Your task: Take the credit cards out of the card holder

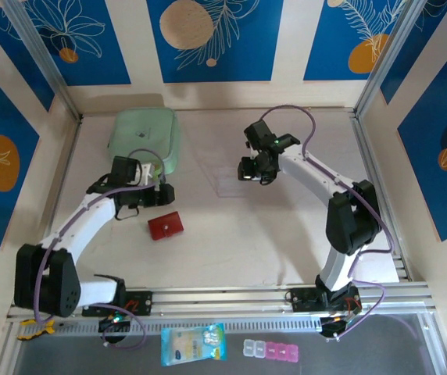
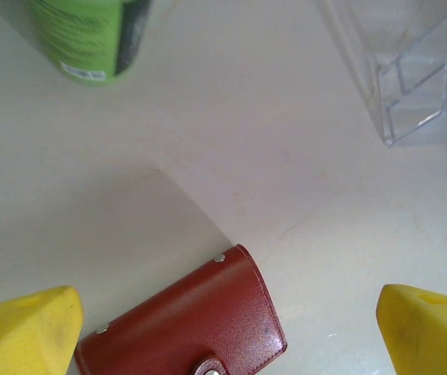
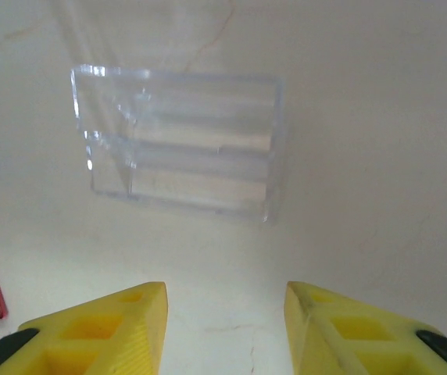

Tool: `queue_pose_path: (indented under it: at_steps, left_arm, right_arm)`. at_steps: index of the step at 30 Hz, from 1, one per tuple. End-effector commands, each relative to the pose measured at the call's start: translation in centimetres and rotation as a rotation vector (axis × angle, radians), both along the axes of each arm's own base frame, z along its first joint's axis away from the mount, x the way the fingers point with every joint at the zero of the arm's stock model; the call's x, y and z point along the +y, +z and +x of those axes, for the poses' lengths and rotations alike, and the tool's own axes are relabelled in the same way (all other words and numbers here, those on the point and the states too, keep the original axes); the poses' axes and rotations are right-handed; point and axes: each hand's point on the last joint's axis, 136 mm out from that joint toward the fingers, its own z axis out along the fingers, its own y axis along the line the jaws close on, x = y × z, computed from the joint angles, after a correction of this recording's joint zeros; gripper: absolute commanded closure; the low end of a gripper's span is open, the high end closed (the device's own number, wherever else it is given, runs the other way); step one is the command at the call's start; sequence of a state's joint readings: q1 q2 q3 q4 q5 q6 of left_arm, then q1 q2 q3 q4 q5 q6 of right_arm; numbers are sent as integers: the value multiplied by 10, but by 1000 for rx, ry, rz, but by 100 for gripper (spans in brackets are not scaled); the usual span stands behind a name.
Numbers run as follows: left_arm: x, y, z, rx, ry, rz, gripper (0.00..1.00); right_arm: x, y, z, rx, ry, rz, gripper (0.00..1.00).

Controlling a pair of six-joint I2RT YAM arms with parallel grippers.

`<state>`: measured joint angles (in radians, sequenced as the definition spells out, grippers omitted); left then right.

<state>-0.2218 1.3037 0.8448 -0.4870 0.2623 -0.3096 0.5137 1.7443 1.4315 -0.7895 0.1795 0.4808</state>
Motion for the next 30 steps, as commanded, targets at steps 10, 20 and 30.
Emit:
queue_pose_path:
  at_steps: [10, 20, 30]
  left_arm:
    - [-27, -58, 10, 134, -119, 81, 4]
    - [-23, -72, -23, 198, -133, 190, 1]
    - [-32, -67, -71, 228, -148, 265, 0]
  right_arm:
    - [2, -17, -39, 46, 21, 46, 53]
    - [3, -15, -42, 39, 26, 48, 52]
    - [10, -16, -43, 39, 37, 53, 52]
